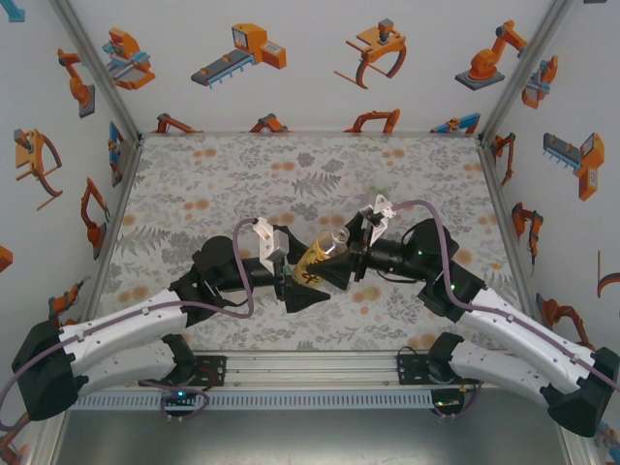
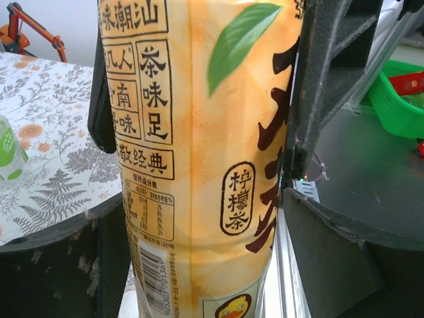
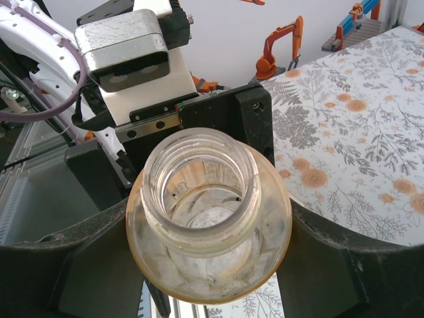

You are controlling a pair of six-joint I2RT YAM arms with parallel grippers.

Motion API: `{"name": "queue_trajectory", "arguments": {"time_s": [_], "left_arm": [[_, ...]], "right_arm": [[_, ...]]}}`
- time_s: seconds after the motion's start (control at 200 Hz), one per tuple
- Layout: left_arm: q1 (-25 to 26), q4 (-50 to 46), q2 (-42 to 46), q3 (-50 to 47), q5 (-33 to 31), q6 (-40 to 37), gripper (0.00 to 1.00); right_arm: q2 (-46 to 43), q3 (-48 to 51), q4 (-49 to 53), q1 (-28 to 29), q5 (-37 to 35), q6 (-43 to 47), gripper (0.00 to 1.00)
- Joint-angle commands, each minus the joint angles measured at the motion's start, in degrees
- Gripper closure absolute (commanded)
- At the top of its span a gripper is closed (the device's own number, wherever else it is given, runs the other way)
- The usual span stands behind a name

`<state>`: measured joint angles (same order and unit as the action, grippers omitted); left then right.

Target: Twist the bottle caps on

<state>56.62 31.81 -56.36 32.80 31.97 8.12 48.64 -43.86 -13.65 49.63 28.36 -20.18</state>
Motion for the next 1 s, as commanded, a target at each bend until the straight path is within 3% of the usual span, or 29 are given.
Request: {"name": "queue_trajectory", "arguments": {"time_s": [0.0, 0.25, 0.481, 0.866, 0.926, 0.991], "left_arm": [[0.3, 2.6, 0.0, 0.1, 0.2, 0.1, 0.26], [0.5, 2.0, 0.6, 0.1, 0.3, 0.2, 0.38], [0.9, 1.3, 0.7, 0.1, 0.2, 0.1, 0.39], [1.7, -0.2, 1.0, 0.4, 0.5, -1.0, 0.68], [1.7, -0.9, 1.4, 0.2, 0.2, -1.4, 0.73], [1.6, -1.8, 2.2, 0.0, -0.7, -2.1, 0.77]], "right_arm": [[-0.5, 0.6, -3.4, 0.5, -0.8, -1.2, 0.67], [-1.6, 1.0, -3.1, 0.6, -1.6, -1.1, 0.67], [-2.6, 1.0, -3.1, 0.7, -2.3, -1.3, 0.67], [-2.7, 1.3, -1.9, 0.8, -3.5, -1.2, 0.67], [-2.8, 1.2, -1.3, 0.8, -4.1, -1.3, 0.63], [-3.2, 1.2, -0.3, 0.8, -5.2, -1.2, 0.48]]}}
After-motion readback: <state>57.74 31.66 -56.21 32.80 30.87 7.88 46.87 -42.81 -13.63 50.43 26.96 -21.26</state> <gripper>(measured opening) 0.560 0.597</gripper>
